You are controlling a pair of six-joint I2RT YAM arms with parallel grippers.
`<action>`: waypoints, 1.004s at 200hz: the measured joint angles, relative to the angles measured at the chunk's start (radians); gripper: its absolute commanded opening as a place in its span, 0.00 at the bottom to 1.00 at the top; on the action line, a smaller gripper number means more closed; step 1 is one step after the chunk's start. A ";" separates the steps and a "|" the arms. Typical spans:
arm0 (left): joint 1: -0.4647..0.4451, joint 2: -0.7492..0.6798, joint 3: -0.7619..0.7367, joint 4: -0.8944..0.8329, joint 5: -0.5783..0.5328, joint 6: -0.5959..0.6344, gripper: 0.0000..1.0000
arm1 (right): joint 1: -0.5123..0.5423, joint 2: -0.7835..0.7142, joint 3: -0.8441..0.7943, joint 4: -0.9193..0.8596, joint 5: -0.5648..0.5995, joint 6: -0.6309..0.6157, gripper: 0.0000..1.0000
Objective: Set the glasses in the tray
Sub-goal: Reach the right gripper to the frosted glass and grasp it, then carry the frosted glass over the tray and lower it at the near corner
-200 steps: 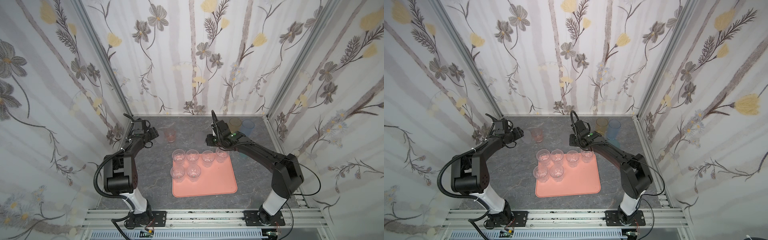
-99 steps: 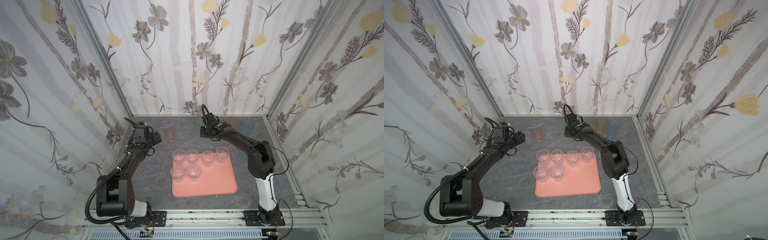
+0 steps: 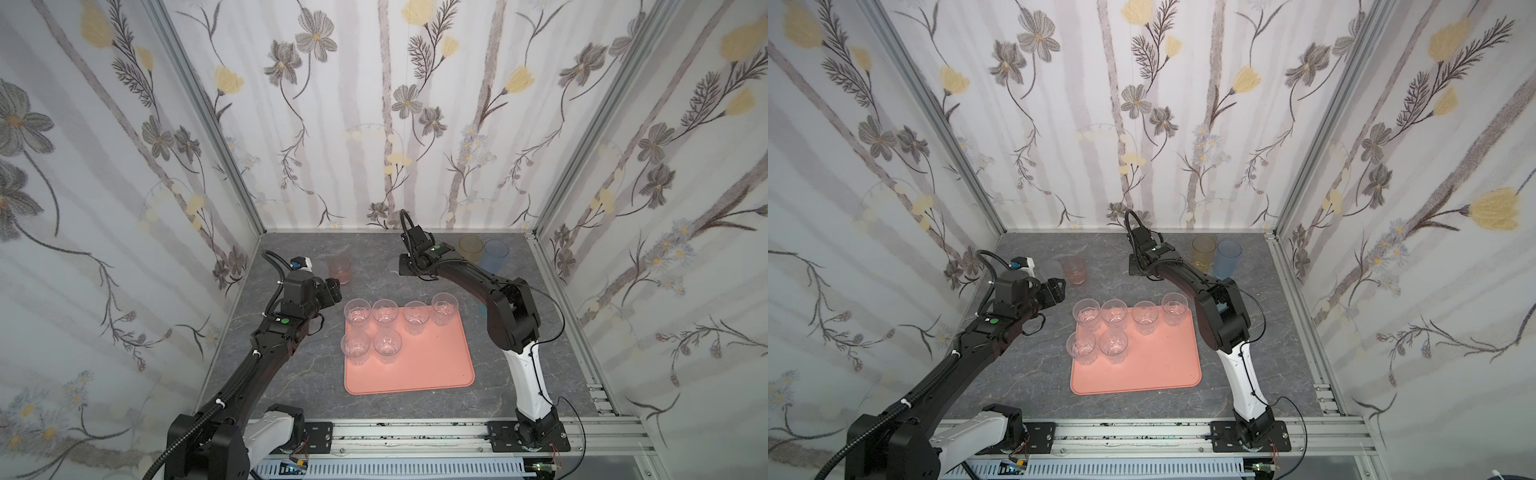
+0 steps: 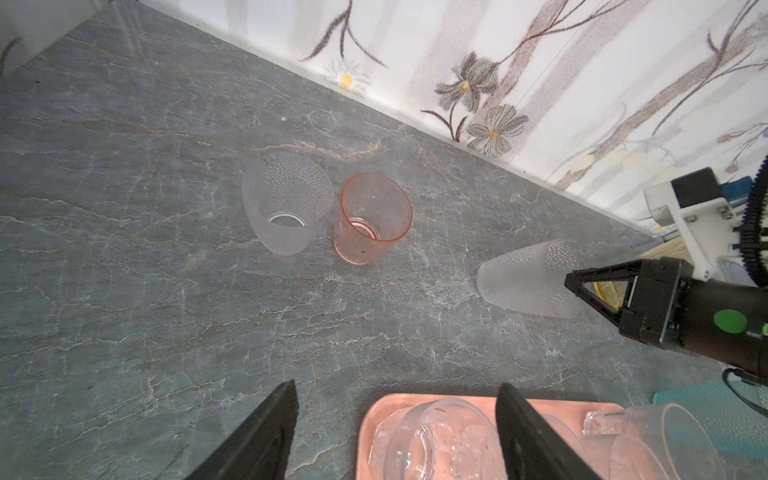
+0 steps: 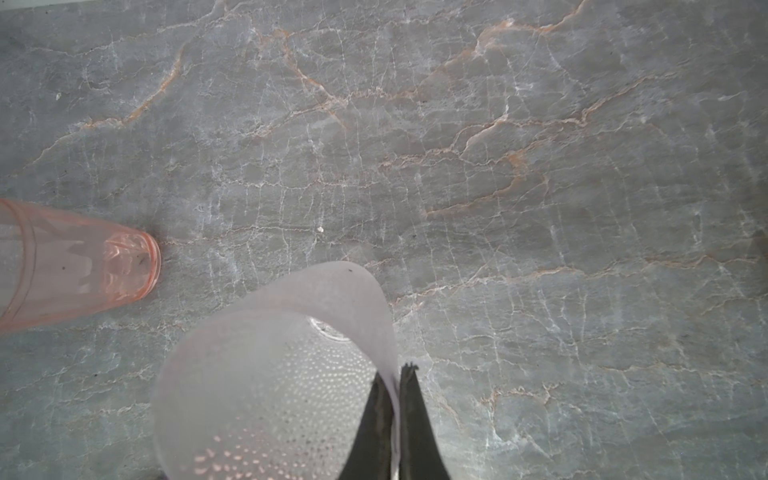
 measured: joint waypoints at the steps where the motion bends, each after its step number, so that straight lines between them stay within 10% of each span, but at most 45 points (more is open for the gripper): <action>1: 0.000 -0.003 0.000 0.000 -0.001 0.000 0.78 | 0.000 0.000 0.000 -0.001 0.001 0.000 0.00; 201: -0.052 -0.045 -0.039 0.001 -0.025 -0.030 0.78 | 0.108 -0.730 -0.492 -0.106 0.011 -0.014 0.00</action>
